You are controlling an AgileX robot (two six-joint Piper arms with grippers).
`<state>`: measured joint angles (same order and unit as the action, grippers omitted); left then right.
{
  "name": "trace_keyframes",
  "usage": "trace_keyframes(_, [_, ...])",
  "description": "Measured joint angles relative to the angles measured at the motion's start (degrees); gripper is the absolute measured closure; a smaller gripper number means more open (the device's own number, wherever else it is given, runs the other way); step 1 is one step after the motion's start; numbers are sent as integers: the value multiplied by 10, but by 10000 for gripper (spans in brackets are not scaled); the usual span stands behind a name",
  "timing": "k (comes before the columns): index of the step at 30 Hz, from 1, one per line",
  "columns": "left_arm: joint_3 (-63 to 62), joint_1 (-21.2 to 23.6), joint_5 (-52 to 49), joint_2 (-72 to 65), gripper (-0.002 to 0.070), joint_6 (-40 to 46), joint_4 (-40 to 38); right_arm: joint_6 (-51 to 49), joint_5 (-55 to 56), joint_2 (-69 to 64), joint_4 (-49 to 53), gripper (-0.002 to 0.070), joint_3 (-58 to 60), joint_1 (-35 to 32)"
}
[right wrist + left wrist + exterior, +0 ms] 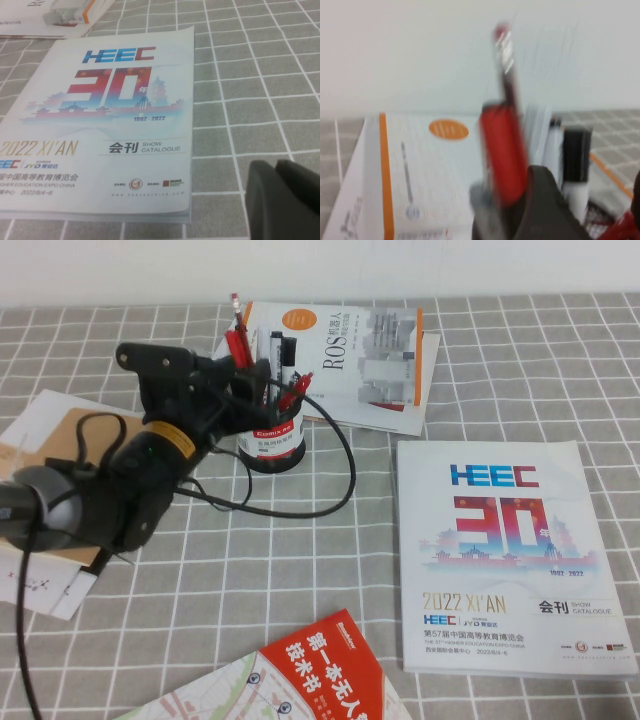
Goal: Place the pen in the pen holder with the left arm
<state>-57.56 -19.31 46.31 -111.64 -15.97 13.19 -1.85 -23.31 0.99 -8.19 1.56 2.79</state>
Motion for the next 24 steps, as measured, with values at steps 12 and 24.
trace_keyframes(12, [6, 0, -244, 226, 648, -120, 164, 0, 0, 0, 0, 689, 0, 0])
trace_keyframes(24, [183, 0, -320, 505, 677, -241, 263, 0, 0, 0, 0, 689, 0, 0])
